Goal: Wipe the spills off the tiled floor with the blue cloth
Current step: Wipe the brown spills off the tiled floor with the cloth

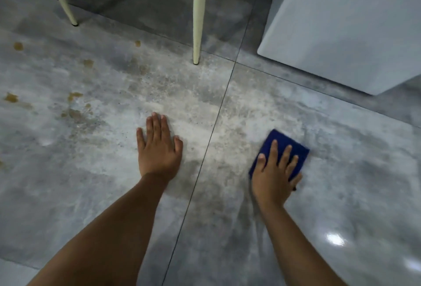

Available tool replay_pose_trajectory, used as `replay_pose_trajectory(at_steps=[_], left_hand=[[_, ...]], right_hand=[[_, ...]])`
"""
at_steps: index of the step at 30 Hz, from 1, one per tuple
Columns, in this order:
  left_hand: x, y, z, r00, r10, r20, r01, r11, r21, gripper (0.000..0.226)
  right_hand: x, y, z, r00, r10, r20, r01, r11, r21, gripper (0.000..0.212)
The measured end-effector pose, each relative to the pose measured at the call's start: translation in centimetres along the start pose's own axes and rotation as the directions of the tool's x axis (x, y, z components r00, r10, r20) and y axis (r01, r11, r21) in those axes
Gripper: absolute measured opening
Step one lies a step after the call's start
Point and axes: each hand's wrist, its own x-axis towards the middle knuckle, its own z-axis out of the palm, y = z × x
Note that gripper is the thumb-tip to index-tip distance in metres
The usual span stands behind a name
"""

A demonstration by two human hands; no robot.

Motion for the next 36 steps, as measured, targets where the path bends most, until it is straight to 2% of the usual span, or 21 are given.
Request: replay_pose_trajectory(at_steps=[4, 7, 9, 12, 15, 17, 20, 23, 25, 27, 30, 33, 36], left_hand=[[0.0, -0.1, 0.1, 1.0, -0.008, 0.028, 0.008, 1.0, 0.021, 0.065], [-0.1, -0.2, -0.5, 0.997, 0.039, 0.073, -0.039, 0.999, -0.009, 0.065], [-1.1, -0.7, -1.1, 0.989, 0.122, 0.086, -0.121, 0.992, -0.022, 0.065], [-5.2, -1.0, -1.7, 0.958, 0.282, 0.057, -0.282, 0.959, -0.007, 0.065], [-8.9, -0.8, -0.4, 0.953, 0.294, 0.069, -0.292, 0.956, -0.033, 0.064], [-9.7, -0.5, 0.3, 0.961, 0.268, 0.064, -0.267, 0.963, -0.024, 0.064], [-9.4, -0.6, 0.5, 0.958, 0.28, 0.062, -0.279, 0.96, -0.025, 0.064], [-9.3, -1.5, 0.4, 0.935, 0.34, 0.104, -0.342, 0.94, 0.009, 0.064], [-9.9, -2.6, 0.0, 0.916, 0.384, 0.117, -0.391, 0.919, 0.044, 0.062], [-11.2, -3.8, -0.4, 0.903, 0.41, 0.13, -0.42, 0.906, 0.054, 0.06], [-12.9, -4.9, -0.8, 0.929, 0.356, 0.099, -0.359, 0.933, 0.012, 0.06], [-13.5, -5.0, -1.0, 0.971, 0.223, 0.086, -0.221, 0.975, -0.028, 0.061], [-13.6, -4.9, -1.4, 0.968, 0.214, 0.13, -0.214, 0.977, -0.017, 0.065]], right_hand=[[-6.3, -3.7, 1.9, 0.979, -0.203, 0.029, 0.203, 0.979, -0.008, 0.056], [-2.6, -4.0, 0.9, 0.922, -0.372, 0.11, 0.378, 0.925, -0.038, 0.055], [0.4, -1.8, -0.1, 0.943, -0.31, 0.119, 0.319, 0.945, -0.072, 0.056], [-0.5, 3.6, -0.8, 0.994, -0.102, 0.028, 0.103, 0.994, -0.039, 0.056], [-5.9, 6.3, -0.1, 0.999, -0.007, -0.035, 0.006, 1.0, -0.022, 0.057], [-8.7, 5.3, 0.6, 1.0, 0.016, -0.008, -0.016, 1.0, -0.01, 0.054], [-10.3, 2.2, 1.4, 0.995, -0.103, 0.016, 0.103, 0.995, 0.002, 0.057], [-7.2, 1.1, 0.9, 0.96, -0.247, 0.129, 0.257, 0.964, -0.065, 0.055], [-5.0, 1.4, 0.1, 0.962, -0.23, 0.151, 0.242, 0.968, -0.07, 0.056], [-5.2, 2.2, -0.3, 0.98, -0.143, 0.138, 0.151, 0.987, -0.047, 0.057], [-10.1, 2.6, 0.8, 0.991, -0.097, 0.089, 0.099, 0.995, -0.024, 0.057], [-15.2, 0.5, 2.0, 0.96, -0.251, 0.126, 0.252, 0.968, 0.005, 0.055], [-14.7, -3.0, 2.6, 0.897, -0.411, 0.165, 0.417, 0.909, -0.005, 0.056]])
